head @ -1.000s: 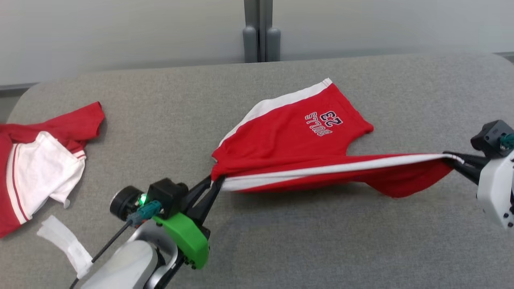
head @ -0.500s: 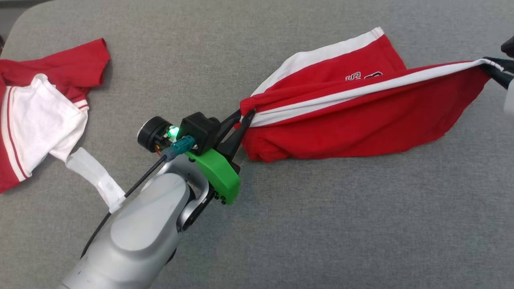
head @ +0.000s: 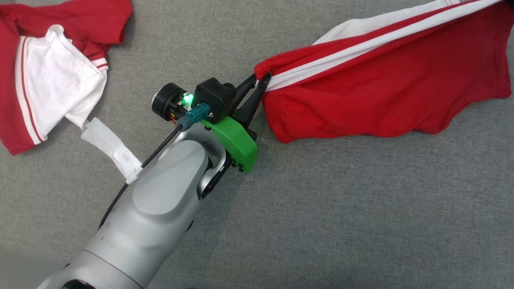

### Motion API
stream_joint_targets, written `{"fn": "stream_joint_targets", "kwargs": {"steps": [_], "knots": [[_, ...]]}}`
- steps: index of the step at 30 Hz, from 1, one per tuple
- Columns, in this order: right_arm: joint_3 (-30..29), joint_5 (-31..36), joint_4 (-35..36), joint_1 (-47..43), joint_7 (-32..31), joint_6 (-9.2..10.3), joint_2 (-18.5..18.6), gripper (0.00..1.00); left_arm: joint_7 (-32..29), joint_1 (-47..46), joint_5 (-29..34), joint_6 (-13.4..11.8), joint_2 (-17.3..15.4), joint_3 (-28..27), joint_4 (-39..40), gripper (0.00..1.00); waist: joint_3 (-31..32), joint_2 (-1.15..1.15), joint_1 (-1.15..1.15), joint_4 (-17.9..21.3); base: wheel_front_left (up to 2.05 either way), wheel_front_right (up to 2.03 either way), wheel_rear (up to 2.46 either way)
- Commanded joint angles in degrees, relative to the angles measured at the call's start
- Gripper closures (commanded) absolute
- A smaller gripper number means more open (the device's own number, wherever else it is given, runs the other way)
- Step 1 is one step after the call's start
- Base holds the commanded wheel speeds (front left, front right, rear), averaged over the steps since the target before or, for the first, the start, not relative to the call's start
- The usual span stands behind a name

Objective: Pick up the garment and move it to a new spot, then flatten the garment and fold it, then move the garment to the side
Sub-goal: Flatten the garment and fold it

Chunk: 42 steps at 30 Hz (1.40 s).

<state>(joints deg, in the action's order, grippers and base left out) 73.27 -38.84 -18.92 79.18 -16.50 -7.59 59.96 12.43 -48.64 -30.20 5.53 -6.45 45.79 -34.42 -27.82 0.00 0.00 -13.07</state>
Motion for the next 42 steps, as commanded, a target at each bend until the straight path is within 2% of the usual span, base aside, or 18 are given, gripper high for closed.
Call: {"fn": "stream_joint_targets", "kwargs": {"steps": [1, 8, 9, 10, 11, 20, 24, 29, 35, 38, 42], "knots": [[0.1, 0.6, -1.1, 1.3, 0.5, 0.18, 0.0, 1.0, 0.6, -1.3, 0.1, -0.1, 0.2, -0.3, -0.9, 1.0, -2.3, 0.0, 0.0, -2.1, 0.0, 0.0, 0.0], [0.1, 2.9, -2.4, 0.6, -0.1, 0.18, -1.7, 1.0, 1.9, -3.0, -0.3, 0.4, 1.8, 0.0, -3.6, 1.0, -3.6, 0.0, 0.0, -2.9, 0.0, 0.0, 0.0], [0.1, 3.5, -2.5, 1.1, 0.7, 0.18, -1.8, 0.87, 2.1, -3.2, -0.4, 0.3, 2.0, -0.1, -4.1, 0.6, -3.7, 0.0, 0.0, -3.0, 0.0, 0.0, 0.0], [0.1, 3.4, -3.0, 1.4, 1.2, 0.18, -2.0, 0.0, 2.2, -3.3, -0.4, 0.2, 2.1, -0.1, -4.4, 0.29, -3.9, 0.0, 0.0, -3.0, 0.0, 0.0, 0.0], [0.1, 3.0, -3.6, 1.5, 1.4, 0.18, -2.2, 0.0, 2.3, -3.6, -0.1, -0.1, 2.3, -0.2, -4.6, 0.0, -3.9, 0.0, 0.0, -3.0, 0.0, 0.0, 0.0], [0.1, 1.3, -9.1, -0.8, 4.6, 0.17, -4.1, 0.0, 2.8, -3.6, 0.5, -1.0, 2.8, -1.9, -5.9, 0.0, -2.3, 0.0, 0.0, -1.6, 0.0, 0.0, 0.0], [0.1, -1.7, -12.1, -2.8, 7.2, 0.17, -5.3, 0.0, 2.8, -1.8, 1.4, -2.1, 1.9, -4.2, -4.1, 0.0, 0.1, 0.0, 0.0, -0.5, 0.0, 0.0, 0.0], [0.0, -6.0, -15.3, -7.1, 12.8, 0.17, -8.7, 0.0, 2.7, 1.5, 3.1, -4.0, 0.2, -8.1, -0.7, 0.0, 5.0, 0.0, 0.0, 1.7, 0.0, 0.0, 0.0], [-4.5, -12.8, -17.8, -14.1, 22.7, 0.16, -14.1, 0.0, 2.7, 7.9, 4.4, -5.9, -1.3, -13.1, 4.1, 0.0, 11.6, 0.0, 0.0, 5.2, 0.0, 0.0, 0.0], [-7.3, -14.1, -18.5, -17.6, 28.2, 0.15, -16.5, 0.0, 2.7, 11.7, 4.9, -6.8, -1.5, -15.8, 6.5, 0.0, 14.2, 0.0, 0.0, 6.7, 0.0, 0.0, 0.0], [-13.5, -15.3, -18.5, -22.8, 31.4, 0.16, -19.8, 0.0, 2.7, 17.3, 6.0, -7.9, -1.4, -19.0, 9.8, 0.0, 17.0, 0.0, 0.0, 8.9, 0.0, 0.0, 0.0]]}}
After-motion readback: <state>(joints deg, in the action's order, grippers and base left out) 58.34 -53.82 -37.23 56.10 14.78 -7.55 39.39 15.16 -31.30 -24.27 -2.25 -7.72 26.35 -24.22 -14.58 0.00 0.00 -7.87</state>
